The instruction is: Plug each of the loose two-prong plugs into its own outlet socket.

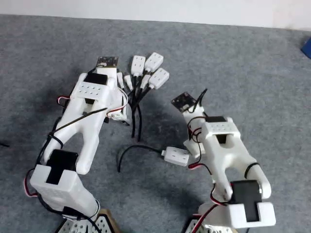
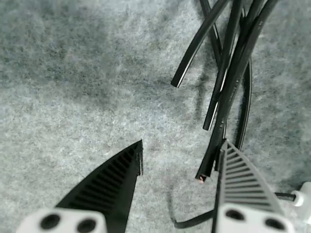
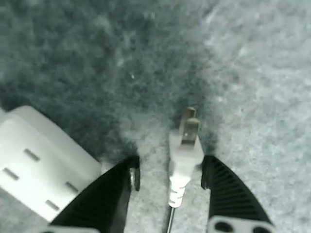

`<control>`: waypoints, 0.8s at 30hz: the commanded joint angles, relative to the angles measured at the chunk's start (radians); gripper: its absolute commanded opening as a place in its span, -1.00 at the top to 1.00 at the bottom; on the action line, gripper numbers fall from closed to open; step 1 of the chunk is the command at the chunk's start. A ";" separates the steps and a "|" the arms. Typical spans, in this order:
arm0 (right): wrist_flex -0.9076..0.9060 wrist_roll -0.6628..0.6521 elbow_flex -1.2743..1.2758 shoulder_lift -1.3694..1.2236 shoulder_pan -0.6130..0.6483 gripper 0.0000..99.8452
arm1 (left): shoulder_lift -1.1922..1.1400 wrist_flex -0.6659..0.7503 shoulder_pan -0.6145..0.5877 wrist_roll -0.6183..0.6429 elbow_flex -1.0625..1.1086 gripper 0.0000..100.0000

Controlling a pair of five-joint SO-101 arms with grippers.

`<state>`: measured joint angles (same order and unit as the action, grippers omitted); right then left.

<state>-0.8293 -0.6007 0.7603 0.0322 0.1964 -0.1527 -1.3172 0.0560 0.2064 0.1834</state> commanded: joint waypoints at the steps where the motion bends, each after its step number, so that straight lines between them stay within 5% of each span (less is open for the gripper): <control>1: -0.007 0.014 -0.074 -0.027 -0.013 0.61 | 0.041 0.020 0.015 0.005 -0.004 0.50; 16: -0.200 0.011 -0.067 0.163 -0.019 0.99 | 0.039 0.049 0.015 0.005 0.005 0.50; 24: -0.194 0.011 -0.027 0.162 -0.019 0.79 | 0.039 0.048 0.015 0.005 0.005 0.50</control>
<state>-1.0257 -0.5946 0.7281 0.1580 0.1872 -0.1527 -1.2789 0.0560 0.2064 0.1926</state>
